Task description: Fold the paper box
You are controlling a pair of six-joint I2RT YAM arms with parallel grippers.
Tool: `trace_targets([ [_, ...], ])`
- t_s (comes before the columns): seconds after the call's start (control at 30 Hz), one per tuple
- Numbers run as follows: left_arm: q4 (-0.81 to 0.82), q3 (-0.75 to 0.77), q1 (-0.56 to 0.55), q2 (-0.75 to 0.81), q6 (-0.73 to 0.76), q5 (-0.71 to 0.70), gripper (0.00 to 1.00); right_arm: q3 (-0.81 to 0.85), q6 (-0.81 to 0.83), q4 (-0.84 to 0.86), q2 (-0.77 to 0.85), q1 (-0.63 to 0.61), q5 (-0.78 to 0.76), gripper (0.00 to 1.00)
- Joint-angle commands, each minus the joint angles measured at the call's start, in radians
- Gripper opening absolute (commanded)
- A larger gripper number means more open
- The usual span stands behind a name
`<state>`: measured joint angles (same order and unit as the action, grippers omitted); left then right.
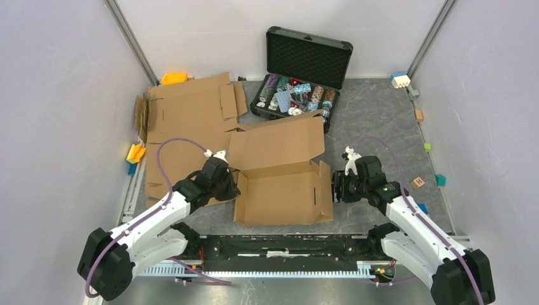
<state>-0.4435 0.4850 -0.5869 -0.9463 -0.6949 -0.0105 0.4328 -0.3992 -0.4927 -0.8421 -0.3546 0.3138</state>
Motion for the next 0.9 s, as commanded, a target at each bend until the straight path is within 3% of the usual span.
trace_targets([
  [0.0, -0.020, 0.058, -0.024, -0.002, -0.011, -0.058, 0.02, 0.041, 0.003, 0.019, -0.031, -0.026, -0.001, 0.60],
  [0.43, -0.026, 0.098, -0.126, -0.025, -0.052, -0.178, 0.02, 0.025, 0.003, 0.068, -0.101, -0.057, -0.070, 0.64],
  [0.63, -0.030, 0.089, -0.127, -0.008, -0.056, -0.193, 0.02, -0.045, -0.025, 0.165, -0.045, -0.057, 0.068, 0.64],
  [0.87, -0.032, 0.089, -0.126, -0.006, -0.053, -0.202, 0.02, -0.005, 0.005, 0.078, 0.017, -0.057, 0.049, 0.65],
])
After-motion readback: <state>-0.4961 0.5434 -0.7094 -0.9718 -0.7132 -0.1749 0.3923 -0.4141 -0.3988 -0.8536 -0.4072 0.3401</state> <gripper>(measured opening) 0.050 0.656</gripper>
